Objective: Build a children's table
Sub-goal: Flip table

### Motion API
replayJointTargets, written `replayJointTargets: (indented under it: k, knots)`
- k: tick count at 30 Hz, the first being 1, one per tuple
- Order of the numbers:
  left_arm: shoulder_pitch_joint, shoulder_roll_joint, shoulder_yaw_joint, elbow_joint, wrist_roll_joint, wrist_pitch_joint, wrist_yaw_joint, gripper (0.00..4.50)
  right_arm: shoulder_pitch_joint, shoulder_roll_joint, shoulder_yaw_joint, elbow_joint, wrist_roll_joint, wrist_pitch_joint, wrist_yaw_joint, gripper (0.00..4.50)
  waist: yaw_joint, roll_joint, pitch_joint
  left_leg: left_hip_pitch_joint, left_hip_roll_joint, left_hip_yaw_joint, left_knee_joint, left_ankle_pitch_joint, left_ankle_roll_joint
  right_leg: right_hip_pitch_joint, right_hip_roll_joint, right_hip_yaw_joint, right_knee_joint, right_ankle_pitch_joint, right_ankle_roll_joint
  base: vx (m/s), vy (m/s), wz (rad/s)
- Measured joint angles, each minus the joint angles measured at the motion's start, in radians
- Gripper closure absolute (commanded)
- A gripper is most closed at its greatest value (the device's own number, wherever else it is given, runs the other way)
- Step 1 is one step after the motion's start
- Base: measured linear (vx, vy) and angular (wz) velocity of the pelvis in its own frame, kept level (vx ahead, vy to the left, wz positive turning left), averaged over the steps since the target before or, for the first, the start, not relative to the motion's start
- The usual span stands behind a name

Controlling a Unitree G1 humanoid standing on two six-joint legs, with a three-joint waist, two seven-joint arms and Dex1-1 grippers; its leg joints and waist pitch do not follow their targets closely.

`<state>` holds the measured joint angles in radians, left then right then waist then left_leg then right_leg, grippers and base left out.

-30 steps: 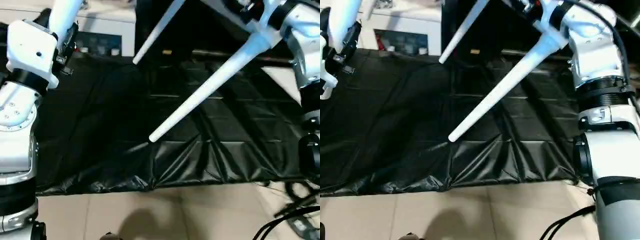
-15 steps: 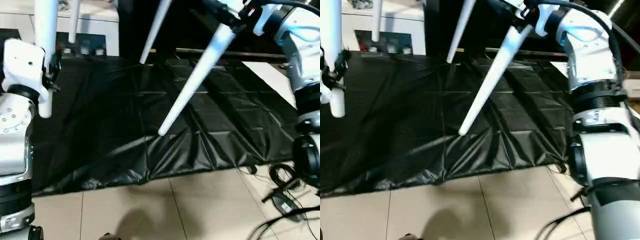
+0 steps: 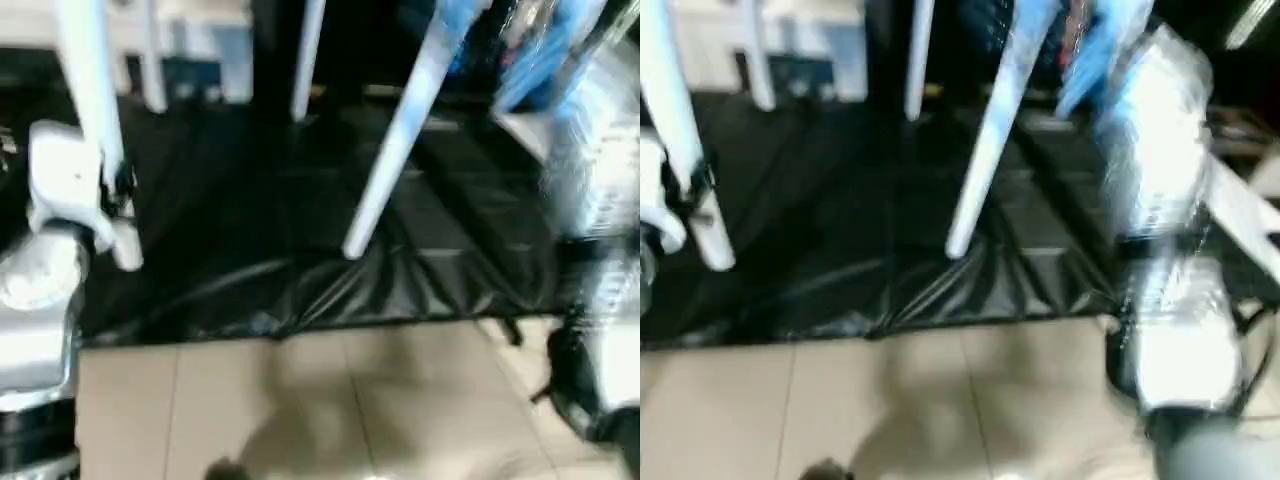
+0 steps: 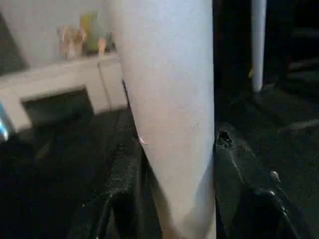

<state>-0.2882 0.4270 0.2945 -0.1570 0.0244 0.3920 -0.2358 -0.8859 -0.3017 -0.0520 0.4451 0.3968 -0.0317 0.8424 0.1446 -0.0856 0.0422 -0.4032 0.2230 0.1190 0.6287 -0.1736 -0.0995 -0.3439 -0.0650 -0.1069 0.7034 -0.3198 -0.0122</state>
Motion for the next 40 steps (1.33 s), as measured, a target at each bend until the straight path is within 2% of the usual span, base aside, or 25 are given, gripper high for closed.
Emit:
replayJointTargets:
  k: [1,3,5,7,9,11,15,18,20,23,26,29,32,34,35,40]
  knots:
    - [0.000,0.003,0.003,0.004,-0.001,-0.010,0.000,2.82,0.037,0.013,0.017,-0.042,0.001,0.022,-0.009,0.71,0.001,0.002,0.001,-0.003,0.002,0.000,-0.007,0.005,0.003,-0.001,0.007,0.006,-0.013,0.011,0.002,0.000,0.000,0.00]
    - [0.001,0.003,0.003,0.008,-0.001,-0.021,0.000,2.82,0.069,0.020,0.031,-0.073,0.001,0.046,-0.019,0.71,-0.001,0.002,0.001,-0.002,0.002,0.004,-0.011,0.010,0.001,0.000,0.008,0.010,-0.020,0.018,0.007,0.000,0.000,0.00]
    - [0.002,0.010,0.002,0.028,-0.003,-0.039,-0.001,2.82,0.127,0.030,0.033,-0.131,0.000,0.086,-0.050,0.71,-0.006,0.000,0.000,0.003,0.001,0.013,-0.022,0.010,0.002,0.002,0.008,0.015,-0.030,0.022,0.005,0.000,0.000,0.00]
    - [0.003,0.022,0.002,0.052,-0.008,-0.053,-0.002,2.82,0.185,0.051,0.048,-0.150,-0.003,0.120,-0.074,0.71,-0.014,-0.001,-0.001,0.015,0.002,0.019,-0.032,0.010,0.001,0.012,0.008,0.016,-0.041,0.028,0.007,0.000,0.000,0.00]
    - [0.006,0.029,0.002,0.067,-0.012,-0.062,-0.004,2.82,0.243,0.072,0.059,-0.177,-0.007,0.159,-0.112,0.71,-0.020,-0.001,-0.001,0.024,0.002,0.023,-0.039,0.010,0.001,0.015,0.007,0.019,-0.048,0.031,0.007,0.000,0.000,0.00]
    - [0.024,0.034,0.007,0.072,-0.026,-0.074,-0.004,2.26,0.328,0.106,0.071,-0.194,-0.012,0.196,-0.159,0.71,-0.025,-0.001,-0.002,0.035,0.001,0.027,-0.049,0.010,0.001,0.018,0.007,0.024,-0.057,0.034,0.009,0.000,0.000,0.00]
    - [0.096,0.046,0.015,0.054,-0.019,-0.067,-0.026,2.04,0.416,0.134,0.091,-0.223,-0.016,0.242,-0.220,0.71,-0.038,0.005,-0.001,0.033,-0.003,0.034,-0.052,0.010,0.001,0.014,0.007,0.039,-0.058,0.041,0.012,0.000,0.000,0.00]
    - [0.210,-0.016,0.042,0.001,-0.070,-0.009,-0.043,1.70,0.510,0.142,0.096,-0.296,-0.017,0.278,-0.262,0.71,-0.044,0.005,-0.001,0.027,-0.004,0.036,-0.052,0.010,0.001,0.005,0.008,0.042,-0.058,0.041,0.013,0.000,0.000,0.00]
    - [0.260,-0.049,0.061,-0.059,-0.113,0.009,-0.046,1.52,0.562,0.147,0.102,-0.329,-0.020,0.306,-0.288,0.71,-0.043,0.005,-0.001,0.016,-0.002,0.035,-0.051,0.016,0.004,-0.005,0.010,0.042,-0.058,0.042,0.014,0.000,0.000,0.00]
    - [0.333,-0.102,0.080,-0.160,-0.197,-0.012,-0.060,1.30,0.627,0.155,0.113,-0.403,-0.025,0.336,-0.323,0.71,-0.039,0.008,0.000,0.015,-0.002,0.036,-0.053,0.016,0.004,-0.006,0.010,0.042,-0.060,0.044,0.018,0.000,0.000,0.00]
    - [0.381,-0.148,0.052,-0.205,-0.244,-0.052,-0.065,1.30,0.672,0.165,0.129,-0.447,-0.047,0.351,-0.357,0.71,-0.033,0.010,0.001,0.018,-0.002,0.037,-0.057,0.015,0.005,-0.004,0.010,0.042,-0.063,0.042,0.015,0.000,0.000,0.00]
    - [0.426,-0.200,0.006,-0.212,-0.231,-0.085,-0.051,1.30,0.762,0.170,0.143,-0.488,-0.080,0.355,-0.406,0.71,-0.028,0.025,0.005,0.019,-0.002,0.038,-0.058,0.015,0.005,-0.002,0.010,0.043,-0.067,0.042,0.015,0.000,0.000,0.00]
    - [0.456,-0.223,-0.039,-0.202,-0.190,-0.115,-0.041,1.30,0.845,0.177,0.141,-0.506,-0.092,0.381,-0.454,0.71,-0.031,0.035,0.009,0.019,-0.003,0.038,-0.058,0.015,0.005,-0.002,0.010,0.044,-0.070,0.048,0.017,0.000,0.000,0.00]
    - [0.456,-0.226,-0.046,-0.200,-0.175,-0.118,-0.033,1.30,0.855,0.181,0.138,-0.527,-0.091,0.394,-0.467,0.71,-0.038,0.041,0.010,0.020,-0.003,0.038,-0.058,0.015,0.005,-0.002,0.010,0.045,-0.072,0.053,0.018,0.000,0.000,0.00]
    - [0.456,-0.228,-0.049,-0.200,-0.174,-0.118,-0.033,1.30,0.855,0.181,0.137,-0.536,-0.091,0.396,-0.470,0.71,-0.040,0.052,0.011,0.020,-0.003,0.038,-0.058,0.015,0.005,-0.003,0.010,0.045,-0.072,0.054,0.020,0.000,0.000,0.00]
    - [0.447,-0.212,-0.077,-0.175,-0.153,-0.123,-0.021,1.30,0.860,0.191,0.133,-0.560,-0.088,0.432,-0.506,0.71,-0.045,0.074,0.005,0.021,-0.004,0.038,-0.060,0.015,0.005,-0.004,0.010,0.046,-0.073,0.056,0.022,0.000,0.000,0.00]
